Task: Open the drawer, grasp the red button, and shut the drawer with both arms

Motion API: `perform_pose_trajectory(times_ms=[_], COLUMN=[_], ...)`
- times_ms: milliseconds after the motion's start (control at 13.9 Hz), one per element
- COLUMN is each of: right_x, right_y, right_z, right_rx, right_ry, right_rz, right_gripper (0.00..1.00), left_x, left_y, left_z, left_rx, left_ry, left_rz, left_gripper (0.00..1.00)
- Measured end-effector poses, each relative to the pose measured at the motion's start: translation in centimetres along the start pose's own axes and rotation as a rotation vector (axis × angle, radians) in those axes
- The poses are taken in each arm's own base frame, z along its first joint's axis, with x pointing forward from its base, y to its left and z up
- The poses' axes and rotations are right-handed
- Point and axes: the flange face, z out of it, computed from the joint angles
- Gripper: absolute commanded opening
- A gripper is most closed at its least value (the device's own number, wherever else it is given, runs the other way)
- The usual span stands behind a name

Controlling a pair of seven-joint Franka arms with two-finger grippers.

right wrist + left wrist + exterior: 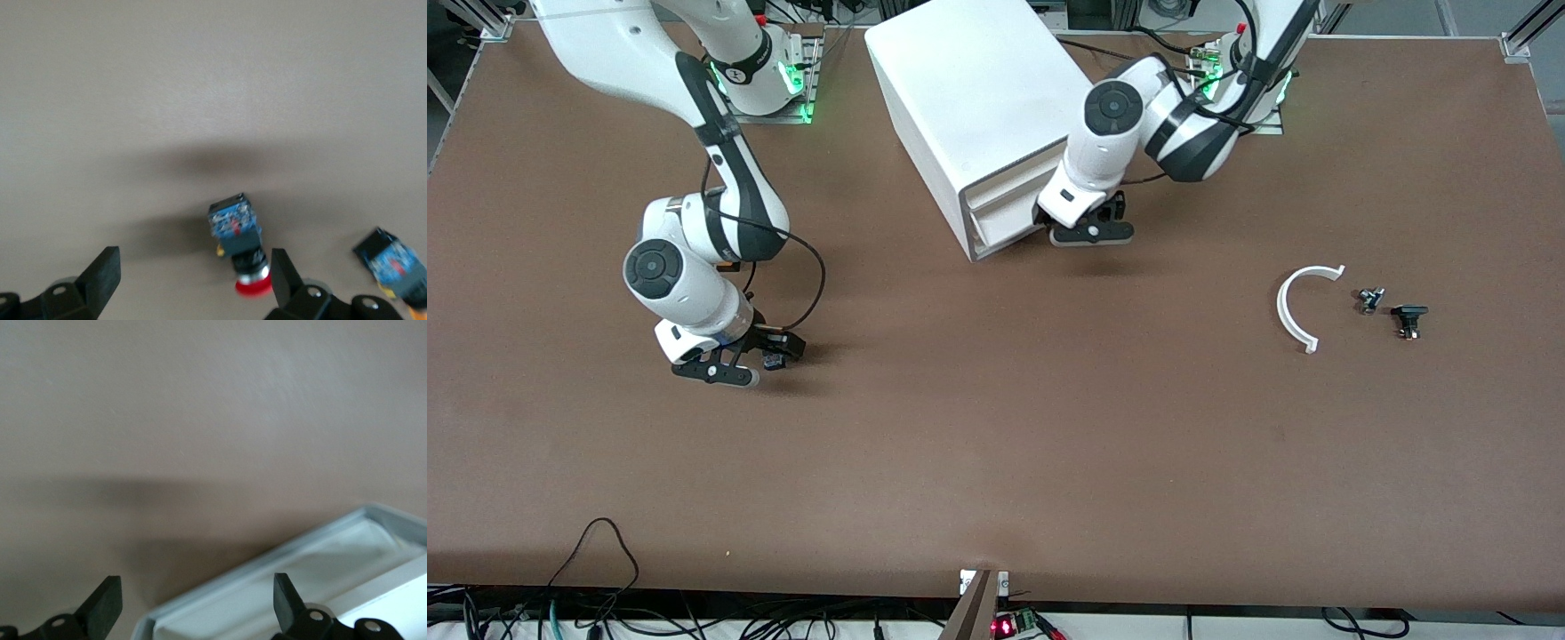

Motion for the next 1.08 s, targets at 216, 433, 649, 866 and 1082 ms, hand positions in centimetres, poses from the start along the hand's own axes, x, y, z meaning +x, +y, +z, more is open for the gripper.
perform_pose_trajectory(times_ms=[216, 433, 649, 866, 1082], right_x=[1.0, 1.6, 3.1, 5.1, 6.7], right_y=[-0.6, -0.6, 0.3, 3.9, 8.9], right_z=[-6.1, -9.5, -14.1, -16.6, -18.5], right_rx=[-0.009, -0.029, -0.028, -0.023, -0.027], right_ry=[-0.052, -0.109, -0.107, -0.072, -0.07], right_rz=[0.008, 0.022, 0.067, 0.135, 0.209], right_gripper=[1.0, 1.0, 1.0, 1.0, 1.0], left_x=[-0.9, 1.2, 8.8, 15.1, 15.7], left_y=[0.6, -1.1, -7.5, -17.1, -23.3], left_z=[0.1, -1.0, -6.5, -13.6, -21.0], left_rx=[0.0, -0.017, -0.081, -0.068, 0.033], left_ry=[-0.005, 0.018, 0.129, 0.235, 0.187], left_rz=[0.019, -0.03, -0.199, -0.22, -0.102], left_gripper=[1.0, 1.0, 1.0, 1.0, 1.0])
